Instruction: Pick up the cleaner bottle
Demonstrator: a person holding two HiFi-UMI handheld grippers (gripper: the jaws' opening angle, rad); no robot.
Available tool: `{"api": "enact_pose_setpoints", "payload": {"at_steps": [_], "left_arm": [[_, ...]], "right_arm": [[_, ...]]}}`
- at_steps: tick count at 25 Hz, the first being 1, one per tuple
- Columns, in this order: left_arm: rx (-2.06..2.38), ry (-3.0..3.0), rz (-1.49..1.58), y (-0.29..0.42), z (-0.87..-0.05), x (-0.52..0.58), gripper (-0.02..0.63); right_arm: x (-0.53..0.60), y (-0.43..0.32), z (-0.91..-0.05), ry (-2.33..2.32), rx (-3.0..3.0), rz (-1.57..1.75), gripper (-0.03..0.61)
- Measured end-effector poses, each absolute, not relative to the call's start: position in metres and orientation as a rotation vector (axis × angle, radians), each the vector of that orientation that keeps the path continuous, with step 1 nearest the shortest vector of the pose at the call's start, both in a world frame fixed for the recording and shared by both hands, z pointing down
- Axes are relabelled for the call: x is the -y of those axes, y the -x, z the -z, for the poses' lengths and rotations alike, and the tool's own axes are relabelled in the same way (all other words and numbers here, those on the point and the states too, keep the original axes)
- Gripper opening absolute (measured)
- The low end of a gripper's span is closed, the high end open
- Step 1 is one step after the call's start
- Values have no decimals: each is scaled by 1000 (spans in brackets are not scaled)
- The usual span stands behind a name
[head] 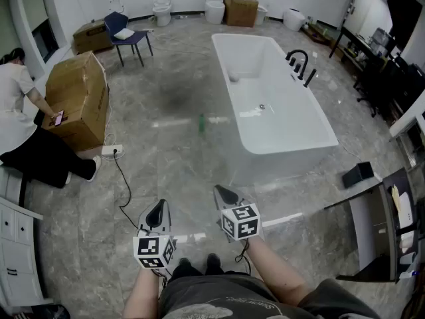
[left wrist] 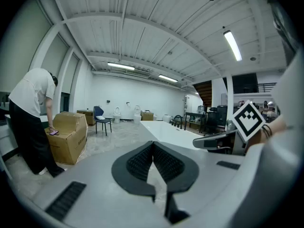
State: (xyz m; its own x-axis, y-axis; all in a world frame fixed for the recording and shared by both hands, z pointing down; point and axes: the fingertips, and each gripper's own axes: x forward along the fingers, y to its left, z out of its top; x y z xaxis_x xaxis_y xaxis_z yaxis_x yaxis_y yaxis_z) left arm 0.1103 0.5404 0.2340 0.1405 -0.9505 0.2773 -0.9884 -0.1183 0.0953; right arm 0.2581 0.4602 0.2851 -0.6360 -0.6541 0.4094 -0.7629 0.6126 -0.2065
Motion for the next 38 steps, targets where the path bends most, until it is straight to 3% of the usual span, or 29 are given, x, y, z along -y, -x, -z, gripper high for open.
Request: {"api": "enact_pose_setpoints", "payload": {"at_steps": [24,38], "left_arm": [[1966,-2103,-201,-122,-233,-520,15],[1873,-2112,-162,-49,-271,-365,15]], "right_arm": [[-435,-290,-295,-1166,2602,-649,32],[-311,-249,-336,-1280,2460,-709,32]]}}
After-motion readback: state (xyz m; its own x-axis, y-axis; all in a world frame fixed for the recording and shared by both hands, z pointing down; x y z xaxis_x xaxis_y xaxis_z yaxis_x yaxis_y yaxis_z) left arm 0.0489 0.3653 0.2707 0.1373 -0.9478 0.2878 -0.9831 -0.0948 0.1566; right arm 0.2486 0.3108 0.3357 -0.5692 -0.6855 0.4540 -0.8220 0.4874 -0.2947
